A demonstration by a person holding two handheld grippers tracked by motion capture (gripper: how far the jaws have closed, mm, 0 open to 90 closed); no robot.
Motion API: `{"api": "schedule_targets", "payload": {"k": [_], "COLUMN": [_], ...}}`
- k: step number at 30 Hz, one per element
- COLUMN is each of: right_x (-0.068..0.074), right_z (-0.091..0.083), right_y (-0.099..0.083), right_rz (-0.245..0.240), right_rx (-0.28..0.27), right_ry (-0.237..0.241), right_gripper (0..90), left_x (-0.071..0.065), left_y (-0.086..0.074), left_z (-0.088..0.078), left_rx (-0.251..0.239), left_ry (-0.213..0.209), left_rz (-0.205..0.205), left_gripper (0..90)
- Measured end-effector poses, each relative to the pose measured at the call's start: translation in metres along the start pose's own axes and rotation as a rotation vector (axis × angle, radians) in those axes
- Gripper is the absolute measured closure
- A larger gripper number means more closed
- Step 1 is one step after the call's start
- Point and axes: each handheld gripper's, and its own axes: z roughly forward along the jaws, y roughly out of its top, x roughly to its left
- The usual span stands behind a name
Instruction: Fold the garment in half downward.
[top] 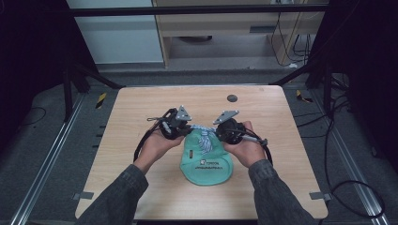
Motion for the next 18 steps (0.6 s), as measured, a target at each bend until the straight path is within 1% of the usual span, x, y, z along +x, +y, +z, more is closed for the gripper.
{"api": "schedule_targets", "payload": {"k": [2, 7, 11, 18], "right_x": [0.001, 0.005, 0.009, 0.014], "right_z": [-0.001, -0.003, -0.004, -0.002], "right_y": [-0.002, -0.009, -0.016, -0.025], "right_rz": [0.003, 0.005, 0.005, 0.003], "right_rx": [0.0, -0.006, 0.0, 0.011], "right_ry": [-0.002, 0.004, 0.008, 0.02], "right_gripper": [81.6, 81.2, 80.7, 80.1], "left_x": [-0.003, -0.009, -0.017, -0.025], "left_y": [-0.001, -0.004, -0.008, -0.015], "left_z": [0.001, 0.002, 0.004, 0.005], "left_rx": [-0.008, -0.005, -0.006, 0.0], "left_ry": [-0.001, -0.013, -0.026, -0.042], "left_rz": [-0.001, 0.008, 0.023, 0.027], "left_gripper": [84.8, 84.7, 84.4, 84.3]}}
